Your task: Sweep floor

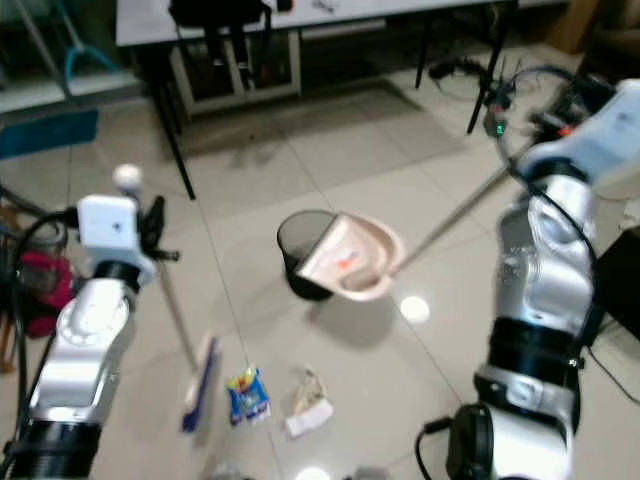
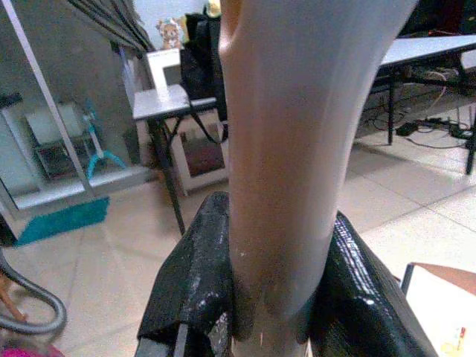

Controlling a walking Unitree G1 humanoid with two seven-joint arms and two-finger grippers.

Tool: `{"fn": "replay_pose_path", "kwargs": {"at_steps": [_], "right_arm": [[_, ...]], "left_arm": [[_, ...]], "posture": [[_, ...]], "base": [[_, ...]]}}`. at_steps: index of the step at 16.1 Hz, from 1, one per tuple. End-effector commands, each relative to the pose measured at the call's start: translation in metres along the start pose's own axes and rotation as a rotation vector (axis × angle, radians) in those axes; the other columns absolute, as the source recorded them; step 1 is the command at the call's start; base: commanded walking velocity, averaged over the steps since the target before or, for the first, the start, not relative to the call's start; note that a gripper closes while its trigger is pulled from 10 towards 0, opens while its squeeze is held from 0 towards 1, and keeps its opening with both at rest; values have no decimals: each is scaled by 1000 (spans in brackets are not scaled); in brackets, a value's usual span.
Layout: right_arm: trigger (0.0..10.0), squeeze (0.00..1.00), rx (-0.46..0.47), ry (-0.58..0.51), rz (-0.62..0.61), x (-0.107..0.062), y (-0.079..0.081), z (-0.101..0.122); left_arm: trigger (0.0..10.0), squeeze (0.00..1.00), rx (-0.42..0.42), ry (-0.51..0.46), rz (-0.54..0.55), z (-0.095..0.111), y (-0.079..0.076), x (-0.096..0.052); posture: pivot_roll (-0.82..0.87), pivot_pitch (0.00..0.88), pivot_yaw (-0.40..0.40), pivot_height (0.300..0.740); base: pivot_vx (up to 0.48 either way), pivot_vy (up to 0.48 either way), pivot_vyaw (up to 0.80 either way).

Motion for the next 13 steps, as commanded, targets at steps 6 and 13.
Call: {"fn": "replay_pose_path", "kwargs": {"at_steps": [6, 13], "right_arm": [[10000, 0, 8, -73, -43, 3, -12, 20], [10000, 0, 14, -57, -19, 4, -7, 15]], "left_arm": [[10000, 0, 3, -46, -23, 13, -9, 1], [10000, 0, 3, -46, -20, 14, -9, 0]], "posture": [[-135, 71, 46, 740], [-132, 74, 43, 740]], "base": [[393, 0, -519], [394, 0, 0]]}}
Point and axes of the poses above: a point about 5 cm out from each wrist's last joint towards the gripper, its own x axis pointing out of the wrist towards the gripper, its own z axis along the axis of the wrist's last joint, y = z × x, the point moved 6 cm from there along x, pointing out of the wrist towards the gripper, and after that the axes turned 9 degrees about -x, right-handed, at the moved point
